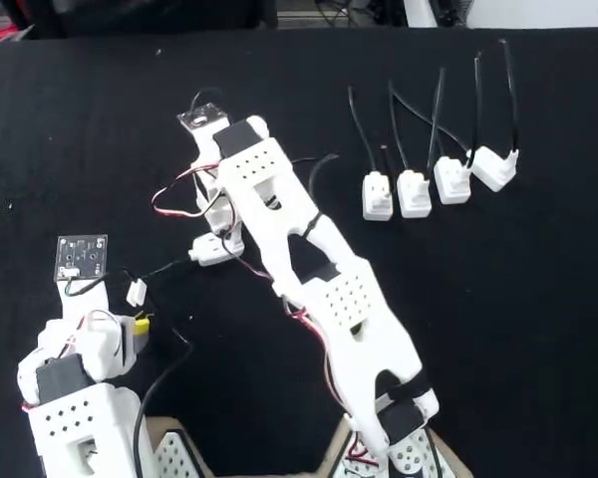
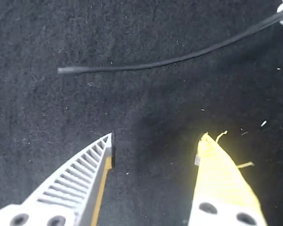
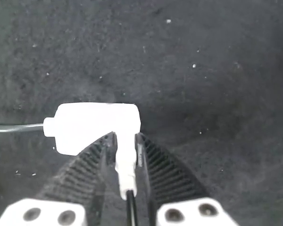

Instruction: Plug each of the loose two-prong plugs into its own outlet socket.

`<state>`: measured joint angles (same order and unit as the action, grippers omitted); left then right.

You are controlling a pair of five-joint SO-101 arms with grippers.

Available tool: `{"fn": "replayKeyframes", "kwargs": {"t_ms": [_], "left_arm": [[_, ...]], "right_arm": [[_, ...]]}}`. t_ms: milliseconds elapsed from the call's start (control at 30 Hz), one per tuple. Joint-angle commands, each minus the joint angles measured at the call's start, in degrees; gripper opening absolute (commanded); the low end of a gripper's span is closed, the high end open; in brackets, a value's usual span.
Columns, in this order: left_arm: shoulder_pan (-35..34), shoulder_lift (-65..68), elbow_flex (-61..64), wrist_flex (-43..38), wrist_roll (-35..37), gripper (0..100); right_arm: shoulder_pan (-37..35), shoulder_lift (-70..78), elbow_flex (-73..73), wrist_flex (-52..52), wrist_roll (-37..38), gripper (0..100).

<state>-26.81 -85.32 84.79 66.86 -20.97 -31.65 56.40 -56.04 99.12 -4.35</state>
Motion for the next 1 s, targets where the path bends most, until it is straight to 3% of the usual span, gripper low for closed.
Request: {"fn": "replayKeyframes", "kwargs": {"t_ms": [0,233,500,633,733,967], "left_arm": [[0.4,-0.4,-0.5,-0.8,-0.4,29],[0.4,-0.4,-0.6,-0.8,-0.4,29],[0.4,-0.4,-0.6,-0.8,-0.4,29],[0.4,-0.4,-0.7,-0.8,-0.4,29],[0.4,-0.4,-0.7,-0.8,-0.4,29],[0.3,-0.4,-1.3,-0.7,0.6,29]], "right_arm": [[3.4,-0.9,-1.0,0.1,-1.0,1.1],[2.9,-5.4,2.7,-3.4,-2.1,1.1],[3.0,-14.3,22.3,-17.1,-0.4,1.4],[2.9,-20.2,28.8,-19.6,0.8,10.3],[1.1,-25.6,29.2,-19.6,6.9,15.5],[-3.3,-31.8,29.5,-19.4,34.1,16.5]]}}
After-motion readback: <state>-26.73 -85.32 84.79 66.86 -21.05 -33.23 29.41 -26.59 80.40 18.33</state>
